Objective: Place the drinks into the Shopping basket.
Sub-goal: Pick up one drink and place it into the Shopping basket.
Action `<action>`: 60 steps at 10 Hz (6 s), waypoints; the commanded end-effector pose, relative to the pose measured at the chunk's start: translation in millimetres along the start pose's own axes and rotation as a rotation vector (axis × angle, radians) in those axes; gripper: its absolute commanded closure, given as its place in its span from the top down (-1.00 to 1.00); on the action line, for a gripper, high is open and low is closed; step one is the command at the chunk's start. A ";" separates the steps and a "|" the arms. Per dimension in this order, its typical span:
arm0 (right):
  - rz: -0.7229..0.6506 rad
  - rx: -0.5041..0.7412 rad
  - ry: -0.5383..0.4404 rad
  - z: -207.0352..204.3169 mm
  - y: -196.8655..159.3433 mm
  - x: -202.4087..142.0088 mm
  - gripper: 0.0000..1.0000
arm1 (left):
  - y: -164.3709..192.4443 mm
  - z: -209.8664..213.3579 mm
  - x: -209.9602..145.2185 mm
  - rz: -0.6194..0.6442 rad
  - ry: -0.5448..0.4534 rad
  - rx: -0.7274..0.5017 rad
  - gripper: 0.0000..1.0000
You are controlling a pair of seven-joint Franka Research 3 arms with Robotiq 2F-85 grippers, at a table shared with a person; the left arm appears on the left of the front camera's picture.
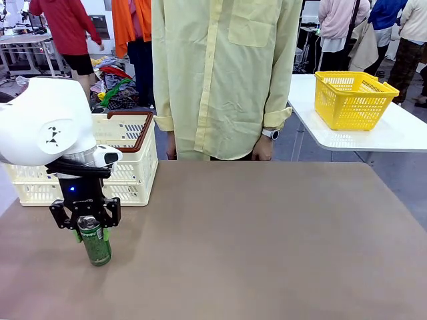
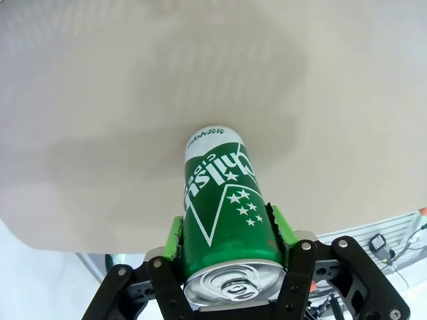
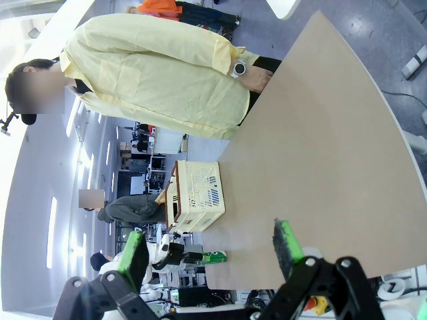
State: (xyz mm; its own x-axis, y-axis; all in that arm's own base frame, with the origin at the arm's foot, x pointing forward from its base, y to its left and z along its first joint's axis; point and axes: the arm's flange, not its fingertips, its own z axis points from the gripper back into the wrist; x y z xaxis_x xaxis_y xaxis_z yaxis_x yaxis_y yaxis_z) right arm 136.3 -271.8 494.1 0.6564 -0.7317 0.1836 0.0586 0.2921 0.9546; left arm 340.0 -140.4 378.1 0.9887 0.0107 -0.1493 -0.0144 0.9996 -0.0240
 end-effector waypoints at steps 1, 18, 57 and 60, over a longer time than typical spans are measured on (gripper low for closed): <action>0.024 0.024 -0.014 2.6 1.0 0.4 1.00 | 31.7 -43.1 -57.2 0.007 -0.038 -0.005 -1.00; 0.024 0.024 -0.014 2.6 1.0 0.4 1.00 | 76.3 223.8 62.0 -0.168 -0.639 -0.161 -1.00; 0.024 0.024 -0.014 2.6 1.0 0.4 1.00 | 228.0 238.4 105.2 -0.329 -0.390 -0.828 1.00; 0.024 0.024 -0.014 2.6 1.0 0.4 1.00 | 347.9 191.5 101.2 -0.346 -0.483 -1.167 1.00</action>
State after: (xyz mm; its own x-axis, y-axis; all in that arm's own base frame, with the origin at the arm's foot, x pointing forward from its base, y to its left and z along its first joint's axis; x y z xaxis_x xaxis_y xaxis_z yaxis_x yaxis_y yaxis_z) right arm 136.1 -271.9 493.9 0.6561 -0.7320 0.1833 0.0591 0.2920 0.9546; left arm 444.5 190.8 548.4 0.9248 0.0122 0.3802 0.3348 0.4484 -0.8288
